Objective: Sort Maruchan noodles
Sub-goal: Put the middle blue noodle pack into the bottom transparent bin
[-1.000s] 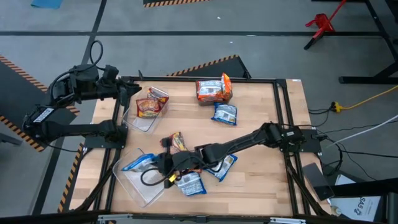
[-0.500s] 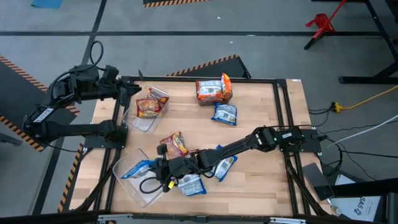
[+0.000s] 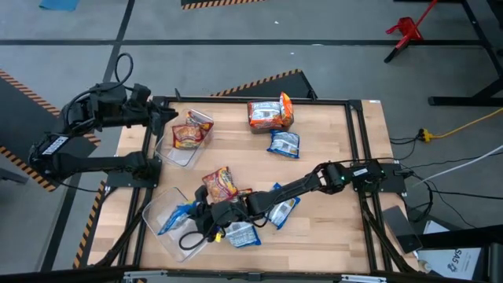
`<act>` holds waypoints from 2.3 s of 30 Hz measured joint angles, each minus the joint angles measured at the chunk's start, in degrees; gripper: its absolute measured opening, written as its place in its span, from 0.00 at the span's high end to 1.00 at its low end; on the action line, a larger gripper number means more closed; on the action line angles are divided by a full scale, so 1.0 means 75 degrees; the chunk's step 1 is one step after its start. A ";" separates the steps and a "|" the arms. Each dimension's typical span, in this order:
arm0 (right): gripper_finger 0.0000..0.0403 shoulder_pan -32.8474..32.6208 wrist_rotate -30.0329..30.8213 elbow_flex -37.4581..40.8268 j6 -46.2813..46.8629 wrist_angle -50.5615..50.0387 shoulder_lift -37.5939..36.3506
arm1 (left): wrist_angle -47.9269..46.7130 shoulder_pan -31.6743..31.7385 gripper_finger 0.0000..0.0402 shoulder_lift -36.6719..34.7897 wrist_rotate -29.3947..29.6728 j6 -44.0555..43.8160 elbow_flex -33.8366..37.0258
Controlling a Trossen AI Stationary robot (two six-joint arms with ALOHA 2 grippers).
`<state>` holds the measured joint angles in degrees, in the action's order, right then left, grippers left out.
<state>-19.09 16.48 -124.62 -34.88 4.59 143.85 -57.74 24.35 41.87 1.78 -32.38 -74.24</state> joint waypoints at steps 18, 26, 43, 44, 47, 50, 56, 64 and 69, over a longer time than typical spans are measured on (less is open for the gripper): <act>0.48 -0.0490 0.1229 -0.0006 -0.0594 -0.0328 -0.0512 | -0.0685 -0.0005 0.68 0.0000 -0.0564 0.0031 0.0000; 0.46 -0.0744 0.5224 -0.0006 -0.2201 -0.1092 -0.2080 | -0.2217 -0.0352 0.68 0.0015 -0.2044 0.0793 0.0000; 0.46 -0.0597 0.5033 -0.0015 0.2000 -0.5552 -0.7423 | 0.1711 -0.1124 0.68 -0.0035 -0.0781 0.2003 0.0002; 0.46 -0.0597 0.4739 -0.0015 0.2485 -0.5976 -0.7645 | 0.1913 -0.1124 0.68 -0.0035 -0.0518 0.2066 0.0000; 0.46 -0.0600 0.4294 -0.0012 0.3911 -0.7230 -0.8235 | 0.2166 -0.1124 0.68 -0.0041 0.0150 0.2193 0.0002; 0.46 -0.0600 0.3932 -0.0011 0.5191 -0.8554 -0.8711 | 0.2160 -0.1121 0.68 -0.0021 0.0444 0.2639 0.0001; 0.46 -0.0600 0.3892 -0.0006 0.6814 -1.0750 -0.9285 | 0.2170 -0.1121 0.68 0.0471 0.0232 0.2732 0.0003; 0.46 -0.0600 0.4432 0.0000 0.6588 -1.2211 -0.9677 | 0.2099 -0.1121 0.68 0.1247 -0.0129 0.2038 0.0003; 0.46 -0.0600 0.4625 0.0116 0.6559 -1.2604 -1.0057 | 0.0991 -0.1441 0.68 0.1716 -0.0995 0.1573 0.0000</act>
<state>-23.59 51.17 -123.75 14.31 -89.94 68.42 -50.31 13.55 54.74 -5.68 -20.59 -74.24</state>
